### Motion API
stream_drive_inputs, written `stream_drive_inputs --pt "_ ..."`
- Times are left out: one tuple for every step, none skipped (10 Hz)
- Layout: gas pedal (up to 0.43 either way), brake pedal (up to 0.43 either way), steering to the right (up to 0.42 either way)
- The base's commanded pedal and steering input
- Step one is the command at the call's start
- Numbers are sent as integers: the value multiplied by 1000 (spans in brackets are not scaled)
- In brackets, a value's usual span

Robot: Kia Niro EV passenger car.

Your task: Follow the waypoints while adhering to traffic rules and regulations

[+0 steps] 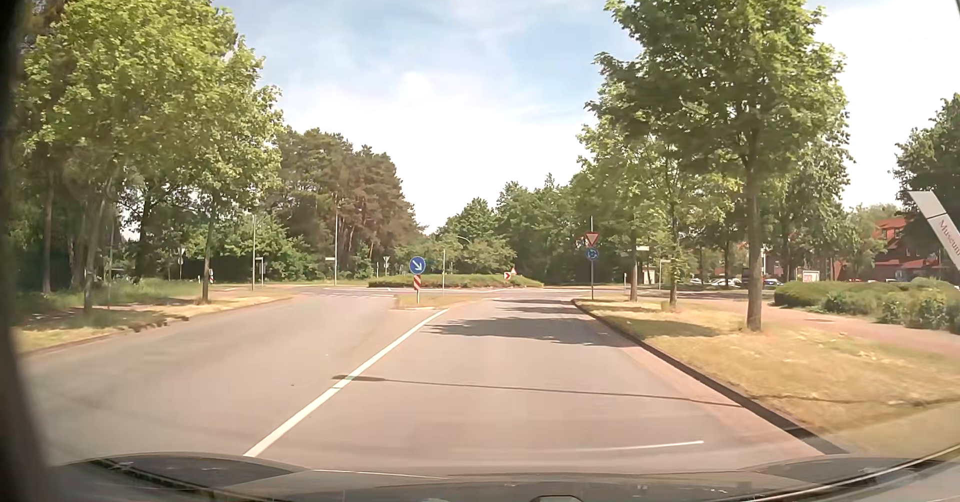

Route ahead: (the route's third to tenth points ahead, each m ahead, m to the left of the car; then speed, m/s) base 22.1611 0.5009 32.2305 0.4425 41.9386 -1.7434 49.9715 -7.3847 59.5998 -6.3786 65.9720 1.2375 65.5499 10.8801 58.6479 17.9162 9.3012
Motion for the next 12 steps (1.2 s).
stream_drive_inputs --pt "150 0 1" --pt "150 0 3" --pt "28 0 3" --pt "0 0 3" --pt "0 0 3" --pt "0 0 4" --pt "0 0 4" --pt "0 0 5" --pt "0 0 6" --pt "0 0 6" --pt "0 0 6" --pt "0 0 6"
